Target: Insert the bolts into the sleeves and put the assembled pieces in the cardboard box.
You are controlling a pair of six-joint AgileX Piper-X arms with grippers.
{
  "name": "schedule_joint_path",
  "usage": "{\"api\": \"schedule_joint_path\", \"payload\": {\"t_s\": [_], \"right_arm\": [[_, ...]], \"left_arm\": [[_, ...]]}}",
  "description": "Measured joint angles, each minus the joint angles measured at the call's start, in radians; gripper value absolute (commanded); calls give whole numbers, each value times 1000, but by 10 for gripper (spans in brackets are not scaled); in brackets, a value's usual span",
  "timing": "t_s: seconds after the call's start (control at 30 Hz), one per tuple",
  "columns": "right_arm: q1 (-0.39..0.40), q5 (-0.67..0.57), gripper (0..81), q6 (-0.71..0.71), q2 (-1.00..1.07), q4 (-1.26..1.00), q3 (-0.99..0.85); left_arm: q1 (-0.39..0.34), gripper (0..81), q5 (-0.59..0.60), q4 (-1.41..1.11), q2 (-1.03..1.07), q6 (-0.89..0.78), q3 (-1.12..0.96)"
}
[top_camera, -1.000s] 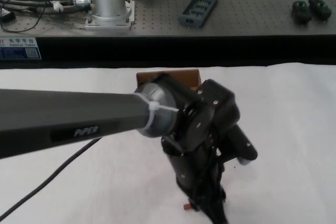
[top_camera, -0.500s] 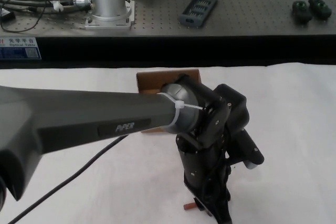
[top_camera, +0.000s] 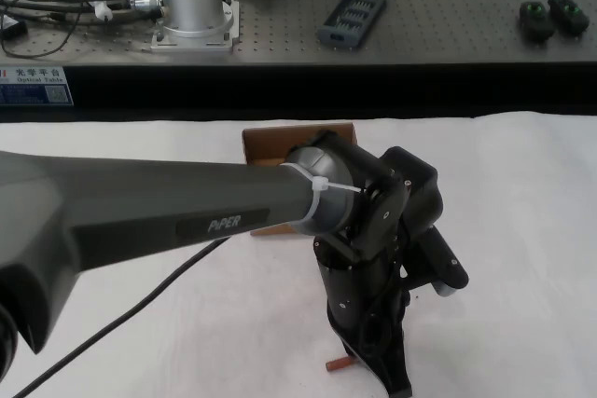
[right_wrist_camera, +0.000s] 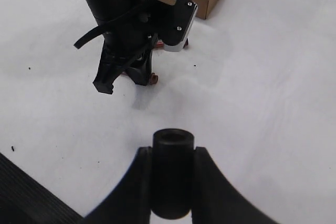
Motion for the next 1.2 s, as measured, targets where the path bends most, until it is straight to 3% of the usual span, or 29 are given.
{"api": "schedule_joint_path", "payload": {"t_s": [0.2, 0.47, 0.6, 0.77, 0.93, 1.2], "right_arm": [[0, 0, 32, 0, 0, 0, 0], [0, 0, 32, -20, 0, -133, 54], [0, -25, 32, -52, 2, -296, 134], [0, -162, 32, -59, 6, -592, 281], [0, -223, 32, -59, 31, -829, 382], [0, -343, 32, -66, 316, -1169, 421]], "left_arm": [[5, 6, 16, -3, -22, -68, -4], [70, 6, 214, -152, -221, -217, -1], [96, 6, 267, -190, -308, -241, -1], [116, 6, 292, -210, -393, -248, 2], [149, 6, 347, -290, -535, -267, 80], [177, 6, 382, -531, -778, -381, 375]]}}
